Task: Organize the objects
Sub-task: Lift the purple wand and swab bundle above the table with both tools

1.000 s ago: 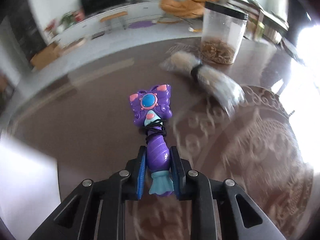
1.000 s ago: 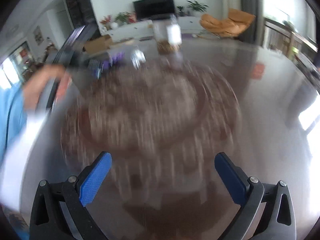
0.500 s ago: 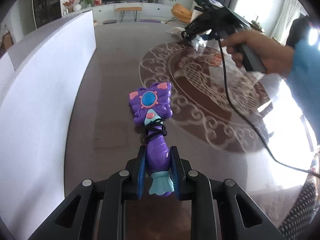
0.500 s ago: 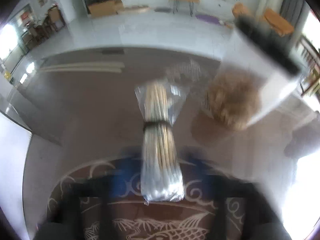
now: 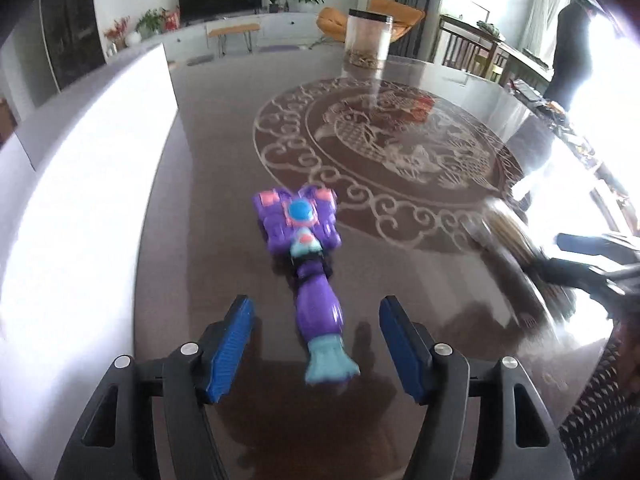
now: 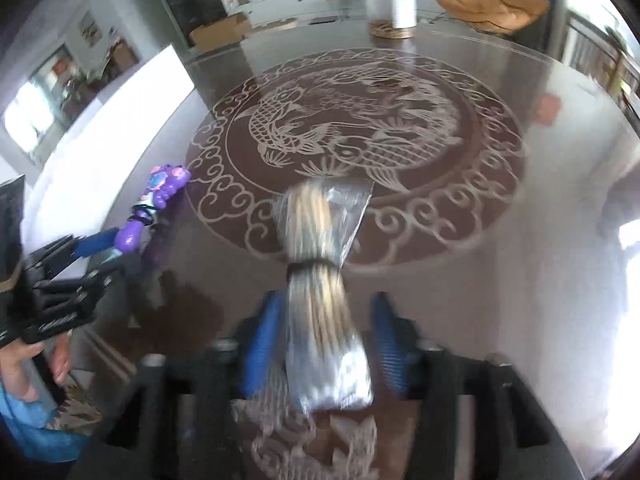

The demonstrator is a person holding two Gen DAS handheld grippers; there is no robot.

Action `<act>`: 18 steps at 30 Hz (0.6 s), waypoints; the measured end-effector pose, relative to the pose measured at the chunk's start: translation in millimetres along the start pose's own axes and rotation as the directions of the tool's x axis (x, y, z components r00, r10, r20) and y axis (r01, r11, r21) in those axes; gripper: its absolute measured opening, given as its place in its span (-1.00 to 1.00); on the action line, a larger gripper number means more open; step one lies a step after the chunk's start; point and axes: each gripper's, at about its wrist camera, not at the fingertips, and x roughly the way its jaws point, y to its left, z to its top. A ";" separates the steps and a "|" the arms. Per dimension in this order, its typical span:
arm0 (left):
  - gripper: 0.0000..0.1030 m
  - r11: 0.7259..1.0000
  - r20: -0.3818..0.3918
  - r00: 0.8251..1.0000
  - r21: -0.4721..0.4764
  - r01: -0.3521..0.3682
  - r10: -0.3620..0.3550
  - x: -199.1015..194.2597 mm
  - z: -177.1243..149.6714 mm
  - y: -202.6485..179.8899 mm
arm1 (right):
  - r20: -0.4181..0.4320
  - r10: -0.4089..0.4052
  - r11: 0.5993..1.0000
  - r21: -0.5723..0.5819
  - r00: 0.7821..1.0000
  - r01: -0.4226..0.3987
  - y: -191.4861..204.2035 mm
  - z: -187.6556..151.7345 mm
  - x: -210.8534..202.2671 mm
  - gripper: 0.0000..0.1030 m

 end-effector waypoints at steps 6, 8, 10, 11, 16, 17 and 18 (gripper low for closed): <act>0.35 0.998 -0.057 0.997 0.008 -0.061 0.061 12.2 9.3 -0.8 | -0.122 -0.050 0.992 -0.119 0.991 0.035 21.8 31.7 21.4 0.70; -0.31 0.999 -0.021 0.999 0.012 -0.050 0.050 10.5 9.4 -2.7 | -0.171 -0.071 0.987 -0.154 0.983 0.044 27.2 25.1 29.8 0.57; -0.60 0.998 0.003 0.999 0.033 -0.046 0.046 7.4 7.1 -4.0 | -0.188 -0.099 0.982 -0.177 0.977 0.065 28.7 14.2 30.6 -0.09; -0.61 0.999 0.019 0.999 0.023 -0.026 0.025 7.6 5.6 -1.7 | -0.157 -0.136 0.977 -0.186 0.978 0.106 28.7 6.8 24.7 -0.33; -0.61 0.993 0.160 0.983 -0.063 0.104 -0.093 -56.3 -15.2 9.1 | -0.078 -0.058 0.995 -0.080 0.995 0.052 21.2 -11.1 -19.1 -0.45; -0.61 0.988 0.186 0.976 -0.083 0.132 -0.114 -71.0 -17.4 13.4 | -0.051 -0.050 0.996 -0.078 0.997 0.046 25.4 -11.0 -31.3 -0.45; -0.61 0.981 0.212 0.968 -0.106 0.162 -0.137 -88.0 -19.4 19.1 | -0.010 -0.030 0.996 -0.079 1.000 0.029 33.4 -7.6 -49.7 -0.45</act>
